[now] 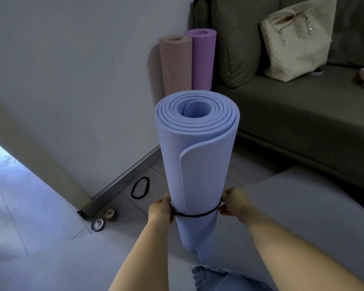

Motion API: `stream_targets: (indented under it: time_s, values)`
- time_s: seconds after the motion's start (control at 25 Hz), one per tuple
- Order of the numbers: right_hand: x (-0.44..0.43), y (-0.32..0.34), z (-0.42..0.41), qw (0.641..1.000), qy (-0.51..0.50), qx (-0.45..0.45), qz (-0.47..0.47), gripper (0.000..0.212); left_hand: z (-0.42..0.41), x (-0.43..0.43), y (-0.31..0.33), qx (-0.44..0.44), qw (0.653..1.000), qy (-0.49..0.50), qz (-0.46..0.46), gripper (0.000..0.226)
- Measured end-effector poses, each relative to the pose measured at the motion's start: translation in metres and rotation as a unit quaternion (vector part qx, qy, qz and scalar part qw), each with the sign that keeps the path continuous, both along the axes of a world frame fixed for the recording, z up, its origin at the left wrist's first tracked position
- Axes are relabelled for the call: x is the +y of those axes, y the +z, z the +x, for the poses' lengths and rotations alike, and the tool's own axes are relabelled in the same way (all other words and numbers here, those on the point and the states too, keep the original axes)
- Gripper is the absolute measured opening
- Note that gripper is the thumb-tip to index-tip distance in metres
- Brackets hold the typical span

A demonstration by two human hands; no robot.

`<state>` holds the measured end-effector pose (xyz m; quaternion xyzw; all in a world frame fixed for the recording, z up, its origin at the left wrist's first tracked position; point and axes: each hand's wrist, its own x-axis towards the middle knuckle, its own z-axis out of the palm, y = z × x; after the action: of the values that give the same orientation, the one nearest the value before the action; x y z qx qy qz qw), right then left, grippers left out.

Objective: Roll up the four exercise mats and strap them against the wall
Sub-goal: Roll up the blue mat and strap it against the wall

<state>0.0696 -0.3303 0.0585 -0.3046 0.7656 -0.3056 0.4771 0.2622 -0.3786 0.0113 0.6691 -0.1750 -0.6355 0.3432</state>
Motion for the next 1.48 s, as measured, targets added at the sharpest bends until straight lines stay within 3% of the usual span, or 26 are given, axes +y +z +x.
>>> stream_targets:
  time_s: [0.08,0.2,0.48,0.6,0.68,0.8,0.92,1.0,1.04,1.2,1.36,1.48]
  values:
    - [-0.002,-0.007,0.003,1.000,-0.003,-0.004,0.020,0.026,-0.002,0.000,-0.011,-0.005,1.000,0.001,0.012,0.015]
    - [-0.002,-0.015,0.007,0.999,-0.015,-0.042,0.029,0.022,-0.006,0.001,-0.016,-0.082,0.996,-0.038,-0.006,0.025]
    - [0.001,-0.002,0.012,0.950,-0.113,-0.289,0.032,0.015,0.011,0.001,0.046,-0.158,0.971,-0.153,-0.098,0.014]
    - [0.000,0.011,0.015,0.945,-0.127,-0.299,0.031,0.021,0.018,0.014,0.103,-0.167,0.956,-0.054,-0.237,0.023]
    - [0.000,0.015,0.018,0.945,-0.138,-0.294,0.030,0.022,0.018,0.024,0.152,-0.159,0.900,0.040,-0.405,0.025]
    - [0.003,0.020,0.027,0.945,-0.133,-0.297,0.026,0.025,0.005,0.029,0.213,-0.222,0.734,0.022,-0.642,0.028]
    - [0.007,0.021,0.033,0.944,-0.149,-0.293,0.012,0.029,-0.011,0.019,0.230,-0.345,0.578,-0.082,-0.735,0.039]
    - [0.013,0.022,0.034,0.930,-0.193,-0.312,0.017,0.030,-0.015,0.010,0.225,-0.386,0.540,-0.110,-0.740,0.040]
    - [0.019,0.024,0.035,0.920,-0.208,-0.331,0.022,0.029,-0.016,0.008,0.223,-0.394,0.540,-0.111,-0.736,0.041]
    - [0.055,0.025,0.066,0.859,-0.210,-0.466,0.029,0.018,-0.023,0.009,0.228,-0.406,0.593,-0.118,-0.685,0.049]
    - [0.057,0.003,0.127,0.803,-0.189,-0.565,0.013,0.018,-0.036,0.022,0.230,-0.438,0.593,-0.125,-0.664,0.050]
    - [0.040,-0.026,0.158,0.787,-0.176,-0.592,0.003,0.024,-0.045,0.035,0.233,-0.466,0.588,-0.129,-0.649,0.051]
